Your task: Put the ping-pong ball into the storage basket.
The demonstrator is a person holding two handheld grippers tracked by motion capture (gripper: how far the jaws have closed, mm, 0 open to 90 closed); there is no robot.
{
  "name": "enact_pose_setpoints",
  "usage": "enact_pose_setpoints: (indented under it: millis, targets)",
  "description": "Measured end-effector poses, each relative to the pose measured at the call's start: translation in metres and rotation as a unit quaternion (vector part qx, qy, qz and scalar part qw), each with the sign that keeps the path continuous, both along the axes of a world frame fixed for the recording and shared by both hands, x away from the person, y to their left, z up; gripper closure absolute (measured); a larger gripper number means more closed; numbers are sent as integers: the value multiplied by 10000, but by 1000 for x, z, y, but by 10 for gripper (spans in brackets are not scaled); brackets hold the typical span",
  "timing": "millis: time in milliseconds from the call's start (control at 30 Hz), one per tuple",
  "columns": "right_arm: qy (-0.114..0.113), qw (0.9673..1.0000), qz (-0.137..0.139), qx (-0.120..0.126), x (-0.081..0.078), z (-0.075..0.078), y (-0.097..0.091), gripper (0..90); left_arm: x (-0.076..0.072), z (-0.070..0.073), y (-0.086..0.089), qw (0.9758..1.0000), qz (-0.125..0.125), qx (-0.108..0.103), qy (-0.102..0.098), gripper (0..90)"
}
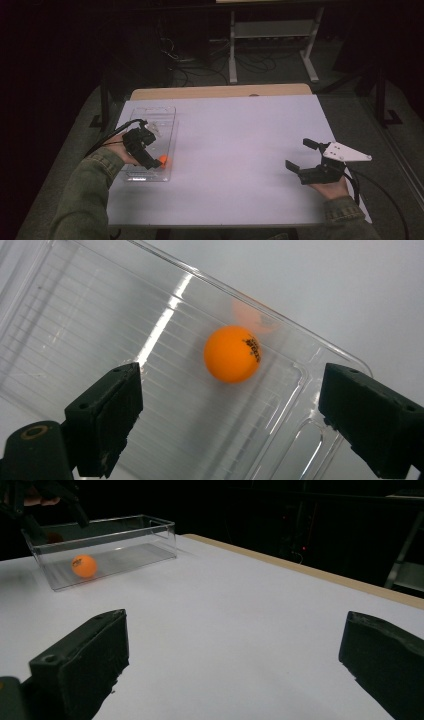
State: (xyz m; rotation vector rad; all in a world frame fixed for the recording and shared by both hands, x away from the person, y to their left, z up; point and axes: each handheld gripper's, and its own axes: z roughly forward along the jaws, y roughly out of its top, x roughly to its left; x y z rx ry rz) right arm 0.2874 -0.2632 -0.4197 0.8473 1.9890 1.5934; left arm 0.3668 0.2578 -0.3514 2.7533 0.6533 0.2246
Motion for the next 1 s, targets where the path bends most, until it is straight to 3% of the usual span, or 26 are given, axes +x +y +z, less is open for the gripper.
enact_pose_setpoints:
  millis: [133, 500, 1000]
  targets:
    - [-4, 10000, 2, 3, 0, 0, 0, 0, -1, -1, 1, 10000, 47, -10, -3, 41]
    - [-2, 10000, -19, 9, -2, 0, -1, 0, -14, 6, 11, 9982, 151, -516, -252, 0]
    - [-3, 10000, -23, -2, -2, 0, -1, 0, -37, 15, 28, 9916, 187, -1057, -717, 0]
